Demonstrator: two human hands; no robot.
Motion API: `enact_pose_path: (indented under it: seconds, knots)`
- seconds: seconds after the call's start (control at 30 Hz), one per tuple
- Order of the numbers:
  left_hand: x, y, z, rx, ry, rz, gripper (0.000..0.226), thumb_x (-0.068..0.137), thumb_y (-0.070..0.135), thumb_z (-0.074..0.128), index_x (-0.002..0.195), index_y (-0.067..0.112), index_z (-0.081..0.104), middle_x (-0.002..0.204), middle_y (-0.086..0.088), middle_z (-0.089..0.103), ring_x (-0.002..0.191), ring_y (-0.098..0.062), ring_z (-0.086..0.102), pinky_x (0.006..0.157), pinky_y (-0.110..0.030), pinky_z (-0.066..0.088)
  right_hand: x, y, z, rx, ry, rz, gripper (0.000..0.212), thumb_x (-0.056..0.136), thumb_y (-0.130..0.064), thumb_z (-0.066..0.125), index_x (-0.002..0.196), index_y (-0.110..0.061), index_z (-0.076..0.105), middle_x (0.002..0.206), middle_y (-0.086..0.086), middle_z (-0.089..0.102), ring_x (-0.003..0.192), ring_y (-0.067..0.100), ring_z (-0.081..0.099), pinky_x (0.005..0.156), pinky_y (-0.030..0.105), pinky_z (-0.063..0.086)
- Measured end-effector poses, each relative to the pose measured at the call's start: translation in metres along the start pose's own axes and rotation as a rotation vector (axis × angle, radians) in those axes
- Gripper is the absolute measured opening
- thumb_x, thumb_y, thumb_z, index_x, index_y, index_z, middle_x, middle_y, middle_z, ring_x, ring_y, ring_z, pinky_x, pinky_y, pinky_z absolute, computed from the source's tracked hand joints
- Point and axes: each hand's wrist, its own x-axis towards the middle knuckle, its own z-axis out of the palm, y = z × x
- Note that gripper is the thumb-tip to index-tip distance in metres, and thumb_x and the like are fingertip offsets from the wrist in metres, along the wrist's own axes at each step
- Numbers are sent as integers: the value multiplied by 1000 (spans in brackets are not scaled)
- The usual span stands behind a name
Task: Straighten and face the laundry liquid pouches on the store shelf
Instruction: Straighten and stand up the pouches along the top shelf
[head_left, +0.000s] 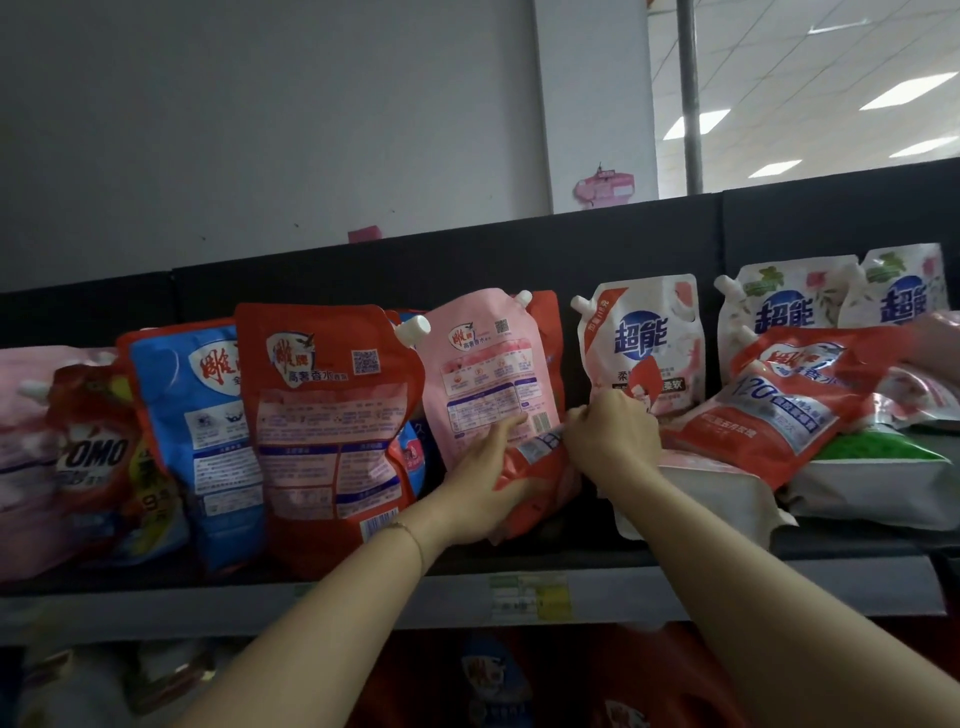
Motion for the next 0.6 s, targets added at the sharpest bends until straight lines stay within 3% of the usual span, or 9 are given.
enact_pose_path:
  seconds: [0.1, 0.2, 0.3, 0.43, 0.6]
  knots:
    - [-8, -12, -8, -29, 34, 70, 59, 89, 31, 63, 137, 44, 32, 146, 7, 37, 135, -13, 34, 113, -42, 31, -9, -13, 4, 10, 108, -111, 28, 90, -21, 45, 64, -10, 46, 75, 6, 49, 73, 28, 51, 63, 29, 30]
    - [-13, -19, -17, -58, 53, 82, 57, 89, 24, 66, 129, 50, 35, 136, 13, 47, 123, -3, 46, 107, -30, 39, -17, -29, 8, 42, 215, -242, 30, 92, -17, 46, 63, -8, 51, 75, 2, 47, 68, 21, 46, 63, 29, 31]
    - [-15, -25, -24, -37, 129, 112, 61, 89, 17, 66, 135, 40, 35, 128, 15, 53, 116, 1, 51, 98, -18, 40, -18, -46, 17, 34, 294, -414, 21, 87, -10, 55, 69, -2, 62, 75, 8, 56, 68, 26, 53, 67, 34, 41]
    - [-16, -33, -24, 19, 271, 48, 59, 92, 11, 59, 140, 24, 29, 121, 18, 45, 114, 0, 45, 87, -10, 34, -15, -65, 32, -85, 341, -610, 22, 66, -1, 76, 55, -7, 59, 59, 8, 59, 52, 25, 55, 53, 32, 46]
    - [-7, -31, -14, 112, 349, -93, 40, 93, 25, 52, 130, 20, 38, 116, 3, 60, 104, -20, 59, 82, -32, 49, -7, -78, 43, -227, 280, -822, 15, 60, -8, 80, 63, -10, 65, 65, 7, 62, 59, 25, 59, 59, 35, 52]
